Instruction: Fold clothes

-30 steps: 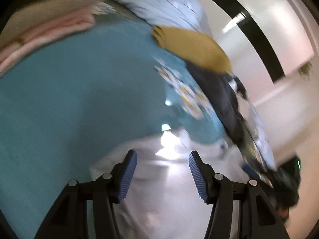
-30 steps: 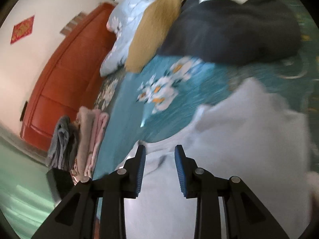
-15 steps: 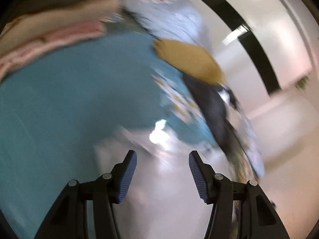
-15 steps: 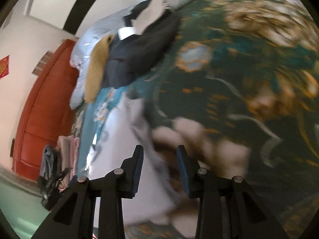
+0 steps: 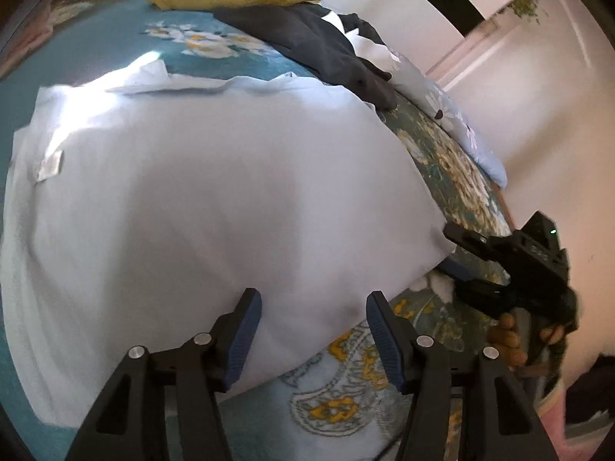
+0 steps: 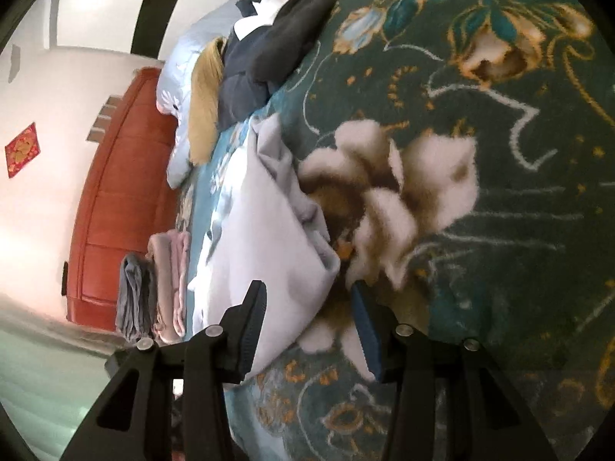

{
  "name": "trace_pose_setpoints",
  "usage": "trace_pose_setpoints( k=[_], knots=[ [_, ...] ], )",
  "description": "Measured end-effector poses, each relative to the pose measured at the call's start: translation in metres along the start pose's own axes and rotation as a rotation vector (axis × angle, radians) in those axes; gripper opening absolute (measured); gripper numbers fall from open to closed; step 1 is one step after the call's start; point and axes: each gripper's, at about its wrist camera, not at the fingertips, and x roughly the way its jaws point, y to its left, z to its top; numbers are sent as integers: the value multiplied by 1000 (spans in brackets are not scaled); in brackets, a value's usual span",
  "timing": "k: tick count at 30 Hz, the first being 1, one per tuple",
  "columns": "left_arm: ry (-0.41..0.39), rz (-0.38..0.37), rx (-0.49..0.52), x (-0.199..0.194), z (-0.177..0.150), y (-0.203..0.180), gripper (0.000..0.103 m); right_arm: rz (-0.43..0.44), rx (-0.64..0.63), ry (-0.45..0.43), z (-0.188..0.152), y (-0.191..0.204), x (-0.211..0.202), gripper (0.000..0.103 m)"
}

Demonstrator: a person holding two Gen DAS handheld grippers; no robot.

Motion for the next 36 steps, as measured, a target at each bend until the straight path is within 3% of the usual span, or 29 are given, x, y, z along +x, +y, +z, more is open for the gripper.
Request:
trace_pose_setpoints(
  k=[3, 7, 11, 14, 19, 23, 26, 32, 36],
  knots=[
    [-3, -30, -19, -5, -10, 3, 61, 44, 13, -57, 7, 1, 10, 47],
    [-17, -59, -36, -8, -15, 7, 61, 36, 15, -93, 5, 12, 21, 45],
    [-18, -111, -90, -16, -17, 16, 61, 9, -3, -73, -1, 26, 32, 12],
    [-21, -149, -154, -26, -19, 30, 61, 23, -20, -93, -3, 40, 33, 10],
    [-115, -159, -257, -60, -22, 62, 61, 71, -179, -93, -11, 99, 43, 10],
    [-229, -197, -364, -96, -31, 97, 61, 144, -374, -37, -42, 159, 59, 10],
    [-301, -225, -450, -117, -40, 123, 61, 213, -540, 63, -81, 198, 82, 10],
    [-350, -242, -554, -130, -52, 153, 62, 133, -600, 282, -136, 202, 150, 10],
    [-322, -267, -538, -122, -46, 148, 62, 84, -623, 317, -149, 194, 160, 10]
  ],
)
